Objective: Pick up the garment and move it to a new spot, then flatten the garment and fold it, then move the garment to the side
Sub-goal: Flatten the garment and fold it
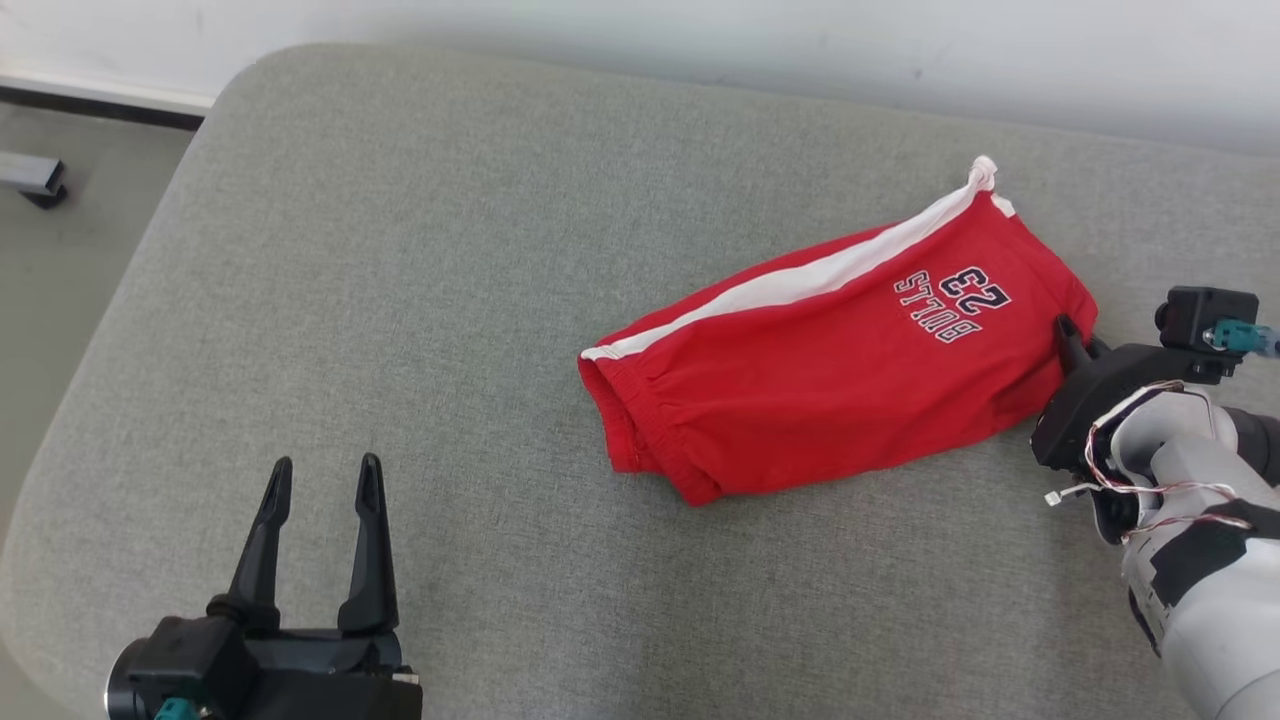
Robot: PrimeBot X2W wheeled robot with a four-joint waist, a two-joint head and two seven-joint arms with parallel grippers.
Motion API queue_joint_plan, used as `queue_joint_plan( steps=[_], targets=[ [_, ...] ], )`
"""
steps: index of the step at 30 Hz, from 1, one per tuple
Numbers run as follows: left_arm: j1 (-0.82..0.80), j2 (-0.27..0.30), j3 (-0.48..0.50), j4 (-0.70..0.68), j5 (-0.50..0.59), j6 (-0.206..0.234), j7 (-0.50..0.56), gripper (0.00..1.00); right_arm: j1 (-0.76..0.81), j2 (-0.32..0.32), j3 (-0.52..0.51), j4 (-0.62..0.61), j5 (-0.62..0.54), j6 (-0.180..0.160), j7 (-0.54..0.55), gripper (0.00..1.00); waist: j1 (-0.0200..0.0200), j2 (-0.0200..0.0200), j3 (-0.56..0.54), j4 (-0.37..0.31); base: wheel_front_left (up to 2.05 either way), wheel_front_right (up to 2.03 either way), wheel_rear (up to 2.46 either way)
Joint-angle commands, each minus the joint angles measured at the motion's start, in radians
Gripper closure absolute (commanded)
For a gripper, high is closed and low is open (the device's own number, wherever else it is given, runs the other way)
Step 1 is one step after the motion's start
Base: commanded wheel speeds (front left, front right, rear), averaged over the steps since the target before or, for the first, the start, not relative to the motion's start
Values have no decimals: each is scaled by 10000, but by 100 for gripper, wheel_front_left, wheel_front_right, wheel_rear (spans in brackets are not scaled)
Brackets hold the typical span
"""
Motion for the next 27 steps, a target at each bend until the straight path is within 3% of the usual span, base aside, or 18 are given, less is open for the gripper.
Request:
queue_joint_plan(
  steps=[1,6,15,21,27],
  targets=[
    [163,-4,44,61,49,11,-29,0,319,32,-4,-117,210,4,-177,100,0,0,-280,-179,0,0,0],
    [564,-6,136,173,293,-59,-29,0,1250,-8,178,-828,918,4,-489,100,0,0,-896,-685,0,0,0],
    [1174,-4,253,383,617,-144,-29,0,3582,-869,204,-2431,2455,4,-642,100,0,0,-1663,-1460,0,0,0],
    [1355,-4,359,365,696,-177,-29,0,4486,-1392,62,-2959,2812,4,-687,100,0,0,-1803,-1667,0,0,0],
    [1474,-3,451,364,748,-161,-29,0,4622,-1338,22,-3275,2802,4,-641,100,0,0,-1928,-1871,0,0,0]
  ],
)
